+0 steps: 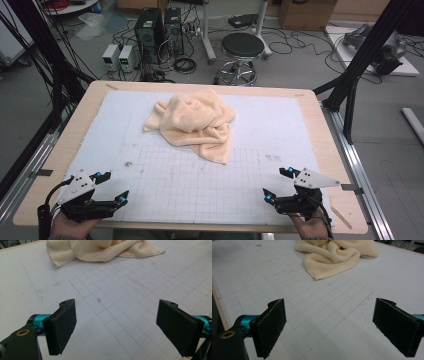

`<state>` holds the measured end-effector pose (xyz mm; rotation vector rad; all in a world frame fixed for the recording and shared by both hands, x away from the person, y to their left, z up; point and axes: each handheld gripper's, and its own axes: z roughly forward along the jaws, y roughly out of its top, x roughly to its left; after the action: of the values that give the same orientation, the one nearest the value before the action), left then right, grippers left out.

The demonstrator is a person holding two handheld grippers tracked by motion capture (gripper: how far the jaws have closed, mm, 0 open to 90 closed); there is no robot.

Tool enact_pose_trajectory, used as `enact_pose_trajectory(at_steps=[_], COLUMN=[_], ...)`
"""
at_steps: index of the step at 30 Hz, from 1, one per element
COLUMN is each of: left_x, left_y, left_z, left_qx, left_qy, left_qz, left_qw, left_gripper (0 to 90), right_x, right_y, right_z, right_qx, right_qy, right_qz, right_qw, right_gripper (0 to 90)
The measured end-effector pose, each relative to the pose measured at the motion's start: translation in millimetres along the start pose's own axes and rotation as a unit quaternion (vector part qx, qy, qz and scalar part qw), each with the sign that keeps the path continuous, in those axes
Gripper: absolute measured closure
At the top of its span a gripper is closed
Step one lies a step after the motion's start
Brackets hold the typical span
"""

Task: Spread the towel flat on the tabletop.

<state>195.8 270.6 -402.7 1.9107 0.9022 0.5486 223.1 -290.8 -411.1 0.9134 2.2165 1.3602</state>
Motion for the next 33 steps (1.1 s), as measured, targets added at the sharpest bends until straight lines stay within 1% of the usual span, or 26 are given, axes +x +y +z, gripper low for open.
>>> enact_pose_trajectory(at_steps=[3,4,8,11,15,17,19,23,26,30,31,33], left_x=[-1.2,-1.1,0.0,0.0,-1.1,-1.4,-1.2,-0.4,-0.4,-0.3,-0.2,-0.3], left_y=[0.3,0.2,-0.4,-0.8,-0.8,-1.3,-1.8,-1.9,-2.0,-2.2,-2.3,-2.2], left_z=[1.3,0.9,-0.8,-2.1,-2.7,-3.6,-4.3,-5.1,-4.8,-4.6,-4.6,-4.8], left_qx=[0.001,0.001,-0.001,-0.002,-0.005,-0.005,-0.008,-0.009,-0.010,-0.009,-0.010,-0.011], left_qy=[0.001,0.000,0.003,0.002,0.001,0.000,0.003,0.003,0.004,0.004,0.005,0.006], left_qz=[-0.001,0.001,-0.002,0.000,0.001,0.002,0.000,-0.001,-0.001,0.000,-0.001,-0.003], left_qw=[1.0000,1.0000,1.0000,1.0000,1.0000,1.0000,1.0000,1.0000,0.9999,0.9999,0.9999,0.9999], left_gripper=[16.9,16.9,16.9,16.9,16.9,16.9,16.9,16.9,16.9,17.0,16.9,16.9], right_x=[-1.4,-1.5,-0.8,-0.3,0.3,1.1,1.9,2.7,2.4,0.6,-0.1,-2.8], right_y=[-1.3,-1.4,-0.6,0.2,1.4,2.0,3.0,5.0,6.4,13.7,15.2,17.9], right_z=[-1.3,-1.3,-0.8,0.2,0.9,1.8,2.6,4.1,4.3,8.9,10.5,14.1], right_qx=[-0.001,-0.002,-0.004,-0.005,-0.007,-0.006,-0.005,-0.005,-0.006,-0.003,0.001,0.002], right_qy=[0.002,0.003,0.002,0.003,0.004,0.004,0.005,0.004,0.004,0.007,0.005,0.008], right_qz=[0.009,0.010,0.009,0.009,0.003,0.005,0.007,0.000,0.005,0.006,0.004,0.000], right_qw=[1.0000,0.9999,0.9999,0.9999,1.0000,1.0000,0.9999,1.0000,1.0000,0.9999,1.0000,1.0000], right_gripper=[10.6,10.6,10.6,10.6,10.6,10.6,10.6,10.6,10.6,10.6,10.6,10.6])
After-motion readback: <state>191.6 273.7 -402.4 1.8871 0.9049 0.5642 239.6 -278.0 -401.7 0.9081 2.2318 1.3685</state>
